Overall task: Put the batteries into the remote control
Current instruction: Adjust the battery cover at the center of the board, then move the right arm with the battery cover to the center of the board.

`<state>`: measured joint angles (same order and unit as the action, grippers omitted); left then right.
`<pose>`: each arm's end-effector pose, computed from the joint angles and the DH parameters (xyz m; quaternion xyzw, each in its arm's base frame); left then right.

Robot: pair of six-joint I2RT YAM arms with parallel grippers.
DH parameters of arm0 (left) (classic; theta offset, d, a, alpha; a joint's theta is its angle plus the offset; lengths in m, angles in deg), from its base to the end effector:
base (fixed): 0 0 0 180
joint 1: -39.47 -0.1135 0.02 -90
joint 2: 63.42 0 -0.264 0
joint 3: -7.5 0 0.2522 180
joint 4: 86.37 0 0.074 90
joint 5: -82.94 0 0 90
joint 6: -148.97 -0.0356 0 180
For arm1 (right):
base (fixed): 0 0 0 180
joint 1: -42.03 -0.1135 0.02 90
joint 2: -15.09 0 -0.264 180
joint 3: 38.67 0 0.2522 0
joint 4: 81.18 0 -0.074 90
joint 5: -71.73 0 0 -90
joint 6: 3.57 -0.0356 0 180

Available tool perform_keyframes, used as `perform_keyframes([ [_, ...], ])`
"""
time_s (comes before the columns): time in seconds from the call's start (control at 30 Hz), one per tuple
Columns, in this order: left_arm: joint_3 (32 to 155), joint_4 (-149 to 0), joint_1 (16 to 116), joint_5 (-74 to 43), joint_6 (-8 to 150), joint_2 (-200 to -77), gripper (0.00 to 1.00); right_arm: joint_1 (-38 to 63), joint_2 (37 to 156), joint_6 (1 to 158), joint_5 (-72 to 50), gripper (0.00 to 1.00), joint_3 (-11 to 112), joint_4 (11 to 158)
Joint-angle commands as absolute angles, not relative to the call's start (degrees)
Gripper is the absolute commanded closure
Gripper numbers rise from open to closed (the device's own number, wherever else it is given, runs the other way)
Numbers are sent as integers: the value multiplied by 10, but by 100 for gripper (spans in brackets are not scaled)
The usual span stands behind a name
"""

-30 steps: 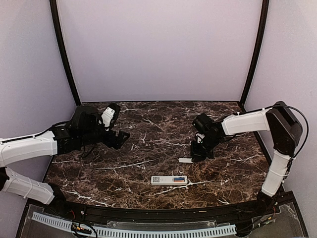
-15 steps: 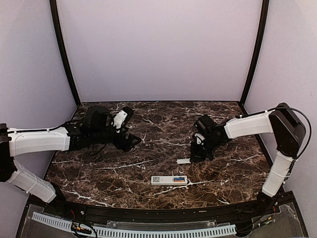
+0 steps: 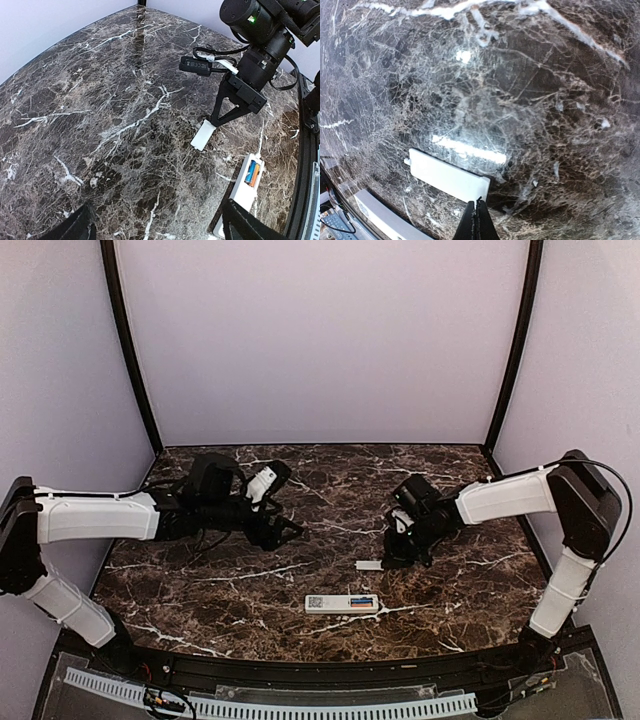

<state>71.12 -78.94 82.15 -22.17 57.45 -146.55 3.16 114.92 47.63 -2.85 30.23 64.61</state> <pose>0.2310 -0.2256 0.2423 0.3816 0.7570 -0.2871 0.4459 0.2486 0.2125 0.1457 -0.0295 0.9677 0.2358 0.0840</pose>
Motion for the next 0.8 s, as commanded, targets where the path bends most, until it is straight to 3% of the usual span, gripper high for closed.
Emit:
perform_keyframes([
  [0.0,726,-802,828,-240,568,-1469,14,23,1134,466,-64,100,329,607],
  [0.27,735,-807,842,-237,520,-1518,15,18,1137,435,-78,79,354,552],
  [0.53,731,-832,843,-237,510,-1550,18,12,1199,439,-83,80,405,527],
  [0.77,732,-870,849,-223,495,-1591,32,6,1220,436,-79,82,410,524],
])
